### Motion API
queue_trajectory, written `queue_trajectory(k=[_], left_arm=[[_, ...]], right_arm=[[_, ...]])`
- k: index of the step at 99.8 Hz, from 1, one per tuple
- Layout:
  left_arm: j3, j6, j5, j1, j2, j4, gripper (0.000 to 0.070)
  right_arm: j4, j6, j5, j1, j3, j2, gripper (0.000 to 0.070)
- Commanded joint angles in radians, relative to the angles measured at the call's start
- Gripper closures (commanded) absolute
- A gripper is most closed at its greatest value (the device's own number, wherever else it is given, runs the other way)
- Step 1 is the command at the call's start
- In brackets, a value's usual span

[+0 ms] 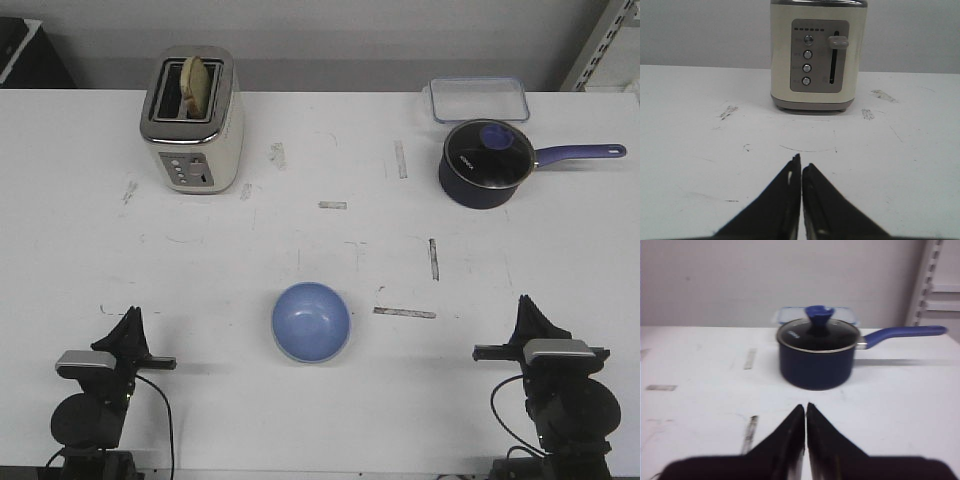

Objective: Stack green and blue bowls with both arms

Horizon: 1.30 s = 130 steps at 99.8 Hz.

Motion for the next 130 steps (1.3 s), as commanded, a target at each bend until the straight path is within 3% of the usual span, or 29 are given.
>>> queue_trajectory(k=[1, 22, 60, 130], left_arm=[[-0.021, -0.002, -0.002, 0.001, -0.002, 0.013, 0.0699], [-0.021, -0.002, -0.002, 0.001, -0.002, 0.013, 0.0699], [-0.021, -0.002, -0.002, 0.001, -0.002, 0.014, 0.0699], [-0.021, -0.002, -0.002, 0.001, -0.002, 0.013, 0.0699]], right_arm=[[0.017, -0.001, 0.0, -0.034, -0.014, -0.015, 0.07], [0.114, 0.008, -0.028, -0.109, -0.159, -0.092, 0.07], [0.303, 0.018, -0.04, -0.113, -0.433, -0.277, 0.07], [0.261, 0.014, -0.037, -0.089, -0.431, -0.277, 0.07]])
